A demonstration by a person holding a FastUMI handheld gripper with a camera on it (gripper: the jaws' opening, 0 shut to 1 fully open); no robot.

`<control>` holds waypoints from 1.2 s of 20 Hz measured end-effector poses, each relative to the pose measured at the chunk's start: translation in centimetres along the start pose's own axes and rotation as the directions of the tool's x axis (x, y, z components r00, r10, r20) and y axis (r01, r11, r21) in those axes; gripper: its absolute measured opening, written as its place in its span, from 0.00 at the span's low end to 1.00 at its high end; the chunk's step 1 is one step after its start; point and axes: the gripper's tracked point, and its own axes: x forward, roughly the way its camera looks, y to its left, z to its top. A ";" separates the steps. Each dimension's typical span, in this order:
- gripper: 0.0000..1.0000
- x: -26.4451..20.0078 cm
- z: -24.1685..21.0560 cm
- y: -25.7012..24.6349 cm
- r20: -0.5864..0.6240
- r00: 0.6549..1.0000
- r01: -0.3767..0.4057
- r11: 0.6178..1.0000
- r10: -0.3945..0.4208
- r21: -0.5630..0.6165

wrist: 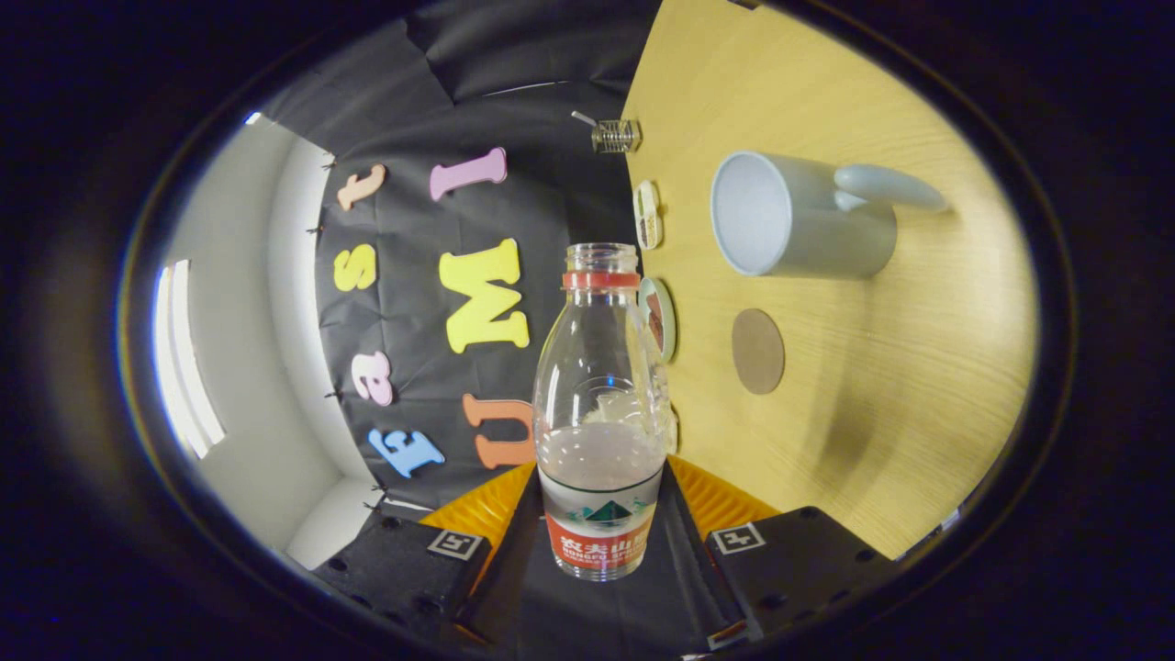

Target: Take the bottle from table, then pour the juice into the cup, finally place the bottle on the coaster

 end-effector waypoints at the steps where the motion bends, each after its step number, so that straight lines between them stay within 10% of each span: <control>1: 0.75 0.1 0.0 0.0 -0.001 1.000 0.000 1.000 0.000 0.004; 24: 0.75 1.6 -0.3 1.3 -0.019 0.999 -0.048 0.992 0.050 0.114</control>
